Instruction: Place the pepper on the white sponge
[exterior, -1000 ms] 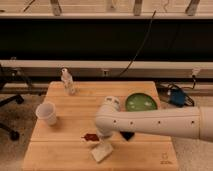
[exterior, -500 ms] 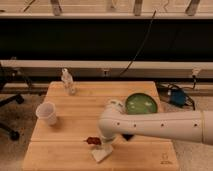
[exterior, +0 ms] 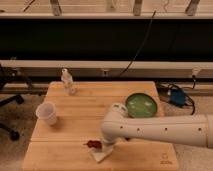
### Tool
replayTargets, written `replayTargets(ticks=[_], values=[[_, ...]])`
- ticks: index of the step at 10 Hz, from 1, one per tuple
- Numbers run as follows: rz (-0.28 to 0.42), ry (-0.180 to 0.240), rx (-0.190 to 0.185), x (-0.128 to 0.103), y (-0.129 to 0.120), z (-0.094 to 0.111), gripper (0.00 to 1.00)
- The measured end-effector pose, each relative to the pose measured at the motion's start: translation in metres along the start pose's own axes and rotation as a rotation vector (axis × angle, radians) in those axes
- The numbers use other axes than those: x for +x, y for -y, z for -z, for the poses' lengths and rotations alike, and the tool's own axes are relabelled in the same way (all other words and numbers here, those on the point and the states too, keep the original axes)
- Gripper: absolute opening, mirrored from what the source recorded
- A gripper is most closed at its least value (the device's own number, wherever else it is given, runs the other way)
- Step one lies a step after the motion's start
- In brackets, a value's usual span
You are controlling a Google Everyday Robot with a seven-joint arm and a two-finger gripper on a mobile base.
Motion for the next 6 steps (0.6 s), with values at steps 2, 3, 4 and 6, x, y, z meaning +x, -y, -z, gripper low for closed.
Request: replayTargets(ticks=[2, 3, 4, 6], values=[[0.0, 0.006, -0.008, 0.001, -0.005, -0.005, 0.01], [-0.003, 0.003, -0.003, 0.003, -0.004, -0.004, 0.07], [-0.007, 0.001, 0.001, 0.004, 0.0, -0.001, 0.15], [-0.013, 0.001, 0.001, 0.007, 0.007, 0.001, 0.35]])
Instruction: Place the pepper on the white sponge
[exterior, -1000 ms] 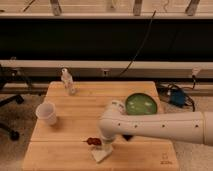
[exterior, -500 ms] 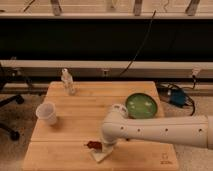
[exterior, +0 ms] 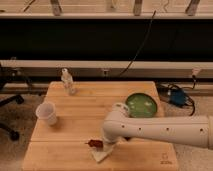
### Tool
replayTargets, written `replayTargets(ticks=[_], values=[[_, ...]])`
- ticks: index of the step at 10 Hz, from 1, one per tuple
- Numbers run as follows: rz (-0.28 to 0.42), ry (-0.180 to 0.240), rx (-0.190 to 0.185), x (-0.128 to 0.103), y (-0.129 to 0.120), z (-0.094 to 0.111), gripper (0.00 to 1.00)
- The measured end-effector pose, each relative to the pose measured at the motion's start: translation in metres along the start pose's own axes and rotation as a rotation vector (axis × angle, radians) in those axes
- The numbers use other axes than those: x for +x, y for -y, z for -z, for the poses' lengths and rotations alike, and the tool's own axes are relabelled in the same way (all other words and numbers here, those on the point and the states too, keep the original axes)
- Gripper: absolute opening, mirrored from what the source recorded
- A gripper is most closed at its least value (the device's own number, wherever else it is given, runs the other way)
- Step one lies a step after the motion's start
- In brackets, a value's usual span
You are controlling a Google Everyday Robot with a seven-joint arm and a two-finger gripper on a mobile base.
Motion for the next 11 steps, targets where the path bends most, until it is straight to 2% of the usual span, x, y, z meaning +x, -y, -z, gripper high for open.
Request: replayTargets(ticks=[4, 5, 11], values=[[-0.009, -0.004, 0.005, 0.0082, -0.002, 0.0016, 0.75], [-0.008, -0.004, 0.003, 0.0084, -0.0022, 0.0005, 0.79], [-0.009, -0.005, 0.005, 0.0096, 0.0005, 0.0001, 0.8]])
